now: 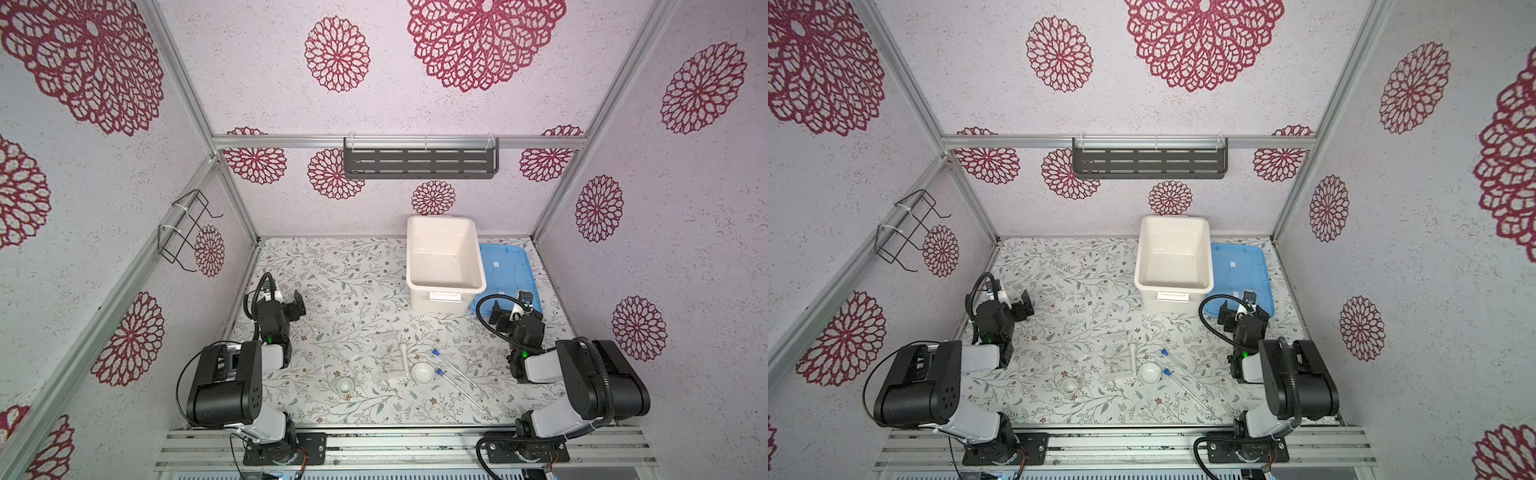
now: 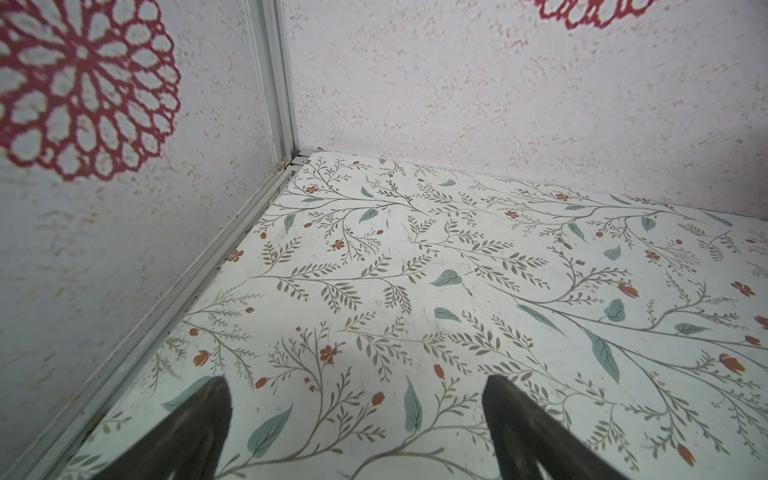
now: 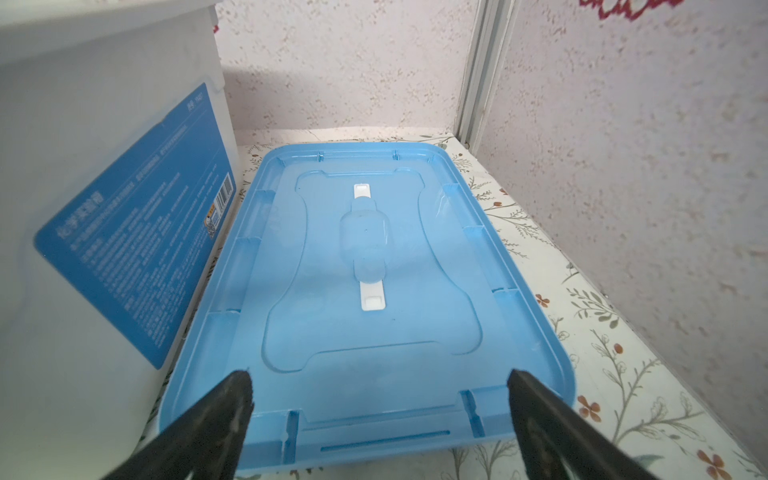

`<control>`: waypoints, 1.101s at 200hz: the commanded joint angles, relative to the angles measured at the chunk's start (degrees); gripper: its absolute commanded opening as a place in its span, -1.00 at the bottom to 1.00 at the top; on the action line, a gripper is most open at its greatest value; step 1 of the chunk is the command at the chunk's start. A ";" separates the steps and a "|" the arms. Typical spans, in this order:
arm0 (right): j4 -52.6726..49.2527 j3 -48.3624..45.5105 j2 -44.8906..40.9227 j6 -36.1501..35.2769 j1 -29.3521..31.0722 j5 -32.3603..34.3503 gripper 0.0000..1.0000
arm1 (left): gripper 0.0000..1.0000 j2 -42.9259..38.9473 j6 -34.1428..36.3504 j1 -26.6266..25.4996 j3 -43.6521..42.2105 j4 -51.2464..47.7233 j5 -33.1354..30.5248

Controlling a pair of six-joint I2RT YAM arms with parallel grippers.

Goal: Organize the chemistry lab equipment

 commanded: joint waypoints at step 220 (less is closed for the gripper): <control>-89.82 18.14 -56.22 29.37 12.50 -5.29 0.90 | 0.95 -26.18 -26.14 1.73 31.54 -84.85 22.12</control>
